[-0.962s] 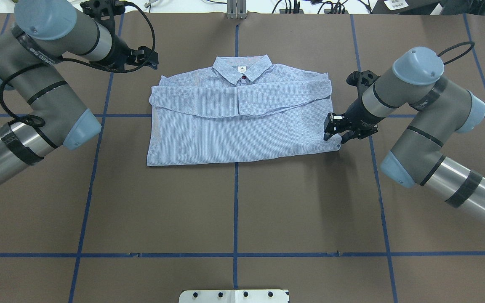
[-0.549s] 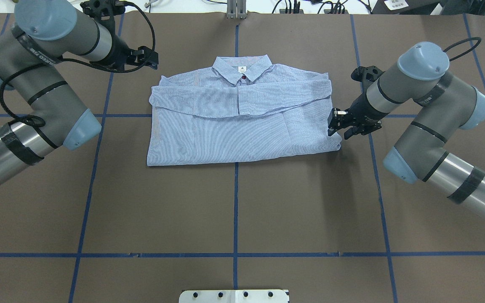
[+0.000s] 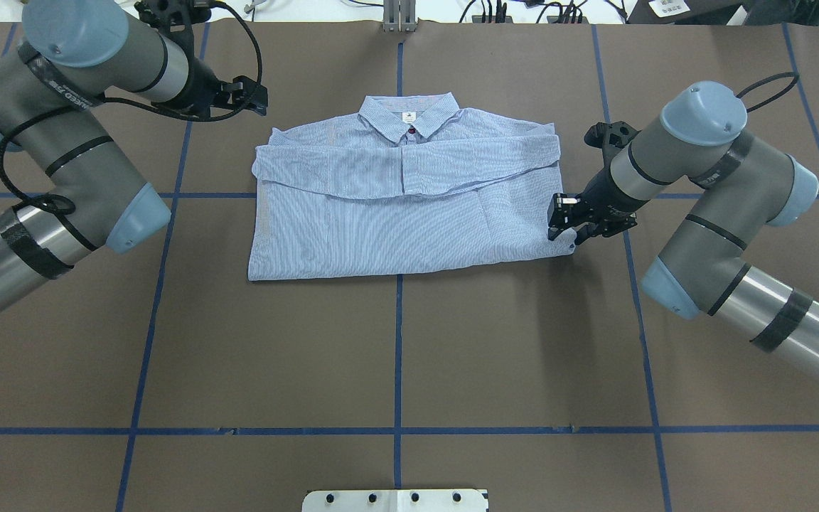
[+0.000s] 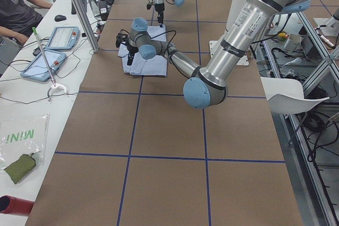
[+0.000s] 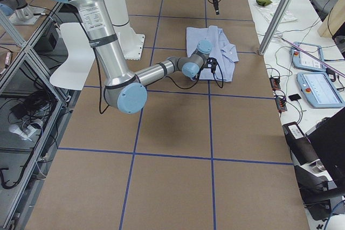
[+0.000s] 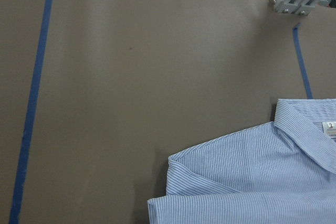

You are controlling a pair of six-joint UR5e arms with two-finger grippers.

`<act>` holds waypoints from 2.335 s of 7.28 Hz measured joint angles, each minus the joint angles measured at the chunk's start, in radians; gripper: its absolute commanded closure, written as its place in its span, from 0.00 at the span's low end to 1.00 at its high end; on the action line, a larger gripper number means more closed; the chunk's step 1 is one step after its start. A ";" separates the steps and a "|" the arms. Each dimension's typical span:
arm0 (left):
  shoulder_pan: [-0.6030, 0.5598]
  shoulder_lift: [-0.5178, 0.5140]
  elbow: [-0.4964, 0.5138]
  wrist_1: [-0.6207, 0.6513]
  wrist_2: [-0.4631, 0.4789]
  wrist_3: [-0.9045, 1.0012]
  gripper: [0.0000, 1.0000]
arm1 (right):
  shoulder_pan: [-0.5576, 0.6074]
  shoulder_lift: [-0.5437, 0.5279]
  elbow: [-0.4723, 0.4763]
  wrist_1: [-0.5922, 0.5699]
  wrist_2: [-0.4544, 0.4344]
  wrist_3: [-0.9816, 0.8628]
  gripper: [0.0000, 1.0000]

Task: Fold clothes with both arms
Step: 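Close the right gripper on the folded shirt's side edge, then drag the folded shirt with the right gripper toward the robot, turning it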

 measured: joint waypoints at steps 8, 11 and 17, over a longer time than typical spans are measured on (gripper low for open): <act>-0.019 0.001 -0.001 0.001 0.000 0.000 0.01 | -0.025 -0.144 0.221 0.010 0.029 -0.002 1.00; -0.019 0.001 -0.005 0.001 0.000 -0.003 0.01 | -0.090 -0.299 0.372 0.012 0.033 -0.001 1.00; -0.017 0.000 -0.009 0.000 0.000 -0.015 0.01 | -0.340 -0.596 0.638 0.014 0.112 0.114 0.00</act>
